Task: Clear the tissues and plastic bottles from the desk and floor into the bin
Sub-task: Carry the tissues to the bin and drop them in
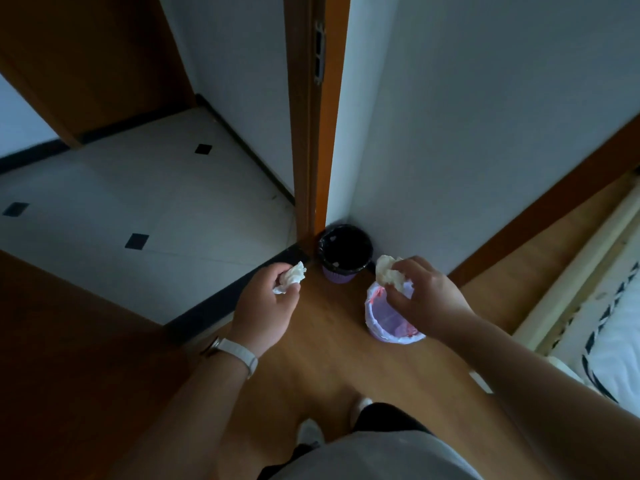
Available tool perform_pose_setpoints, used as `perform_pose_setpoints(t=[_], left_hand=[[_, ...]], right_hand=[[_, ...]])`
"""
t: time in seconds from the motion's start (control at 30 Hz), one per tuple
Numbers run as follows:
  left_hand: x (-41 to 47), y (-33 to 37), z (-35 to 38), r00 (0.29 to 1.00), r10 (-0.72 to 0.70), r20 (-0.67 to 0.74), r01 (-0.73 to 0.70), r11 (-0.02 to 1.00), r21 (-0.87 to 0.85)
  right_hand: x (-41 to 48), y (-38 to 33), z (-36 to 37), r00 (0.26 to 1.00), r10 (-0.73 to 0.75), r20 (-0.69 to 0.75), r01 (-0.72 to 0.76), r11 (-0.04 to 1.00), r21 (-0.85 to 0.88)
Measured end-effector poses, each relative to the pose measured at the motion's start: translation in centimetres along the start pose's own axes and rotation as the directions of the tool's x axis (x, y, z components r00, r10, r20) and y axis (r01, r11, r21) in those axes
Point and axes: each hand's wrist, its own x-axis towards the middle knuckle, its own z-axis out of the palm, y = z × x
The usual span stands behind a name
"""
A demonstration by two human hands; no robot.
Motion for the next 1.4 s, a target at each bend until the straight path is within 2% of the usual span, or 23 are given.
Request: perform_pose_setpoints(t=[0.3,0.4,0.5,0.63,0.8,1.07,1.4], left_hand=[[8.4,-0.1,2.6,0.994,0.078,0.08,-0.083,0.994,0.066],[11.8,0.0,3.3,0.992,0.035,0.125,-0.049,0.993,0.108],[15.2,-0.1,4.0,0.98,-0.003,0.197,-0.03,0.986,0.164],[20.3,0.7,5.7,0.971,-0.007,0.237,-0.048,0.973,0.225],[25.6,3.5,8.4,0.958,0.071,0.276,-0.132,0.969,0.207],[30.4,6.0,11.3,0.916,0.116,0.383,-0.207,0.957,0.203],[37.6,4.0,15.1,0.834,0.178,0.523,-0.324,0.924,0.203]], right_hand=[[7.5,3.0,3.6,0.997,0.077,0.014,-0.078,0.992,0.096],[11.2,4.4,4.9,0.991,0.126,0.048,-0.133,0.969,0.206],[14.9,6.0,5.6,0.972,0.223,0.067,-0.233,0.939,0.254],[18.8,8.7,5.8,0.957,0.282,0.076,-0.292,0.913,0.286],[21.8,11.4,5.7,0.94,0.322,0.114,-0.342,0.894,0.289],[24.2,13.8,4.4,0.911,0.406,0.069,-0.408,0.866,0.29],[25.3,15.0,7.0,0.817,0.564,0.122,-0.576,0.785,0.229]])
